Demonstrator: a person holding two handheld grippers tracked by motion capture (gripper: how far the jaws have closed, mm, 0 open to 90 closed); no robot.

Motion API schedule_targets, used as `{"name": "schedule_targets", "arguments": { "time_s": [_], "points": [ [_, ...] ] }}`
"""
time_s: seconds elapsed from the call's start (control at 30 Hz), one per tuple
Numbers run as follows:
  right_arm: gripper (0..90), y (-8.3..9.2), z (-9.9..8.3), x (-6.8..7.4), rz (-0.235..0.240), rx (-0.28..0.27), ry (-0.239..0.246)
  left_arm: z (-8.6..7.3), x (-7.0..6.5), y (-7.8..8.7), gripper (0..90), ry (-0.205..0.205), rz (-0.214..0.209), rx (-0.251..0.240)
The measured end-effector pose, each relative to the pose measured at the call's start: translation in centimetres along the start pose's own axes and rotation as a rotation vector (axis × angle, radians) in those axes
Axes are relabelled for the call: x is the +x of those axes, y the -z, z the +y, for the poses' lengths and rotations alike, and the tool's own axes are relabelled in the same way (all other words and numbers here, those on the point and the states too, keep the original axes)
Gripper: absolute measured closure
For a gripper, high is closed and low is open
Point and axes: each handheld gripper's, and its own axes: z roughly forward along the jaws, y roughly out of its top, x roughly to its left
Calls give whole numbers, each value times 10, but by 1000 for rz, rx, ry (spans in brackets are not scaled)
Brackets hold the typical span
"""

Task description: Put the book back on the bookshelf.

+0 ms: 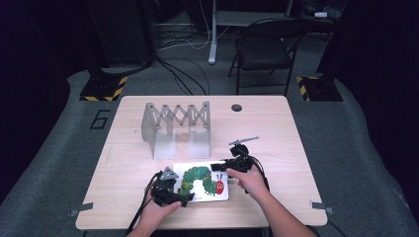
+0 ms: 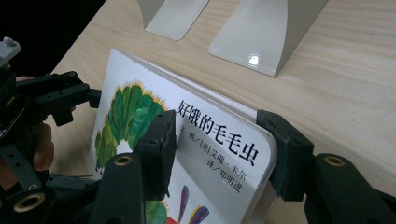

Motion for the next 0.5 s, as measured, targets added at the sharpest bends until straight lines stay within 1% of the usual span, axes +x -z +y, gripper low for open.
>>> {"name": "schedule_targets", "arguments": {
  "time_s": [0.07, 0.3, 0.37, 0.4, 0.43, 0.47, 0.5],
  "points": [
    [487, 0, 0, 0, 1, 1, -2, 1, 1, 0, 46, -4, -2, 9],
    [487, 0, 0, 0, 2, -2, -1, 1, 3, 2, 63, 7, -8, 2],
    [487, 0, 0, 0, 0, -2, -2, 2, 3, 3, 83, 14, -11, 1],
    [487, 1, 0, 0, 0, -3, -1, 1, 2, 2, 83, 31, -8, -11],
    [487, 1, 0, 1, 1, -3, 3, 2, 3, 3, 97, 19, -5, -3],
    [487, 1, 0, 1, 0, -5, 4, 2, 4, 4, 107, 35, -9, -8],
    [486, 1, 0, 2, -2, -6, 1, 2, 4, 4, 119, 35, -9, -8]
  ]
}}
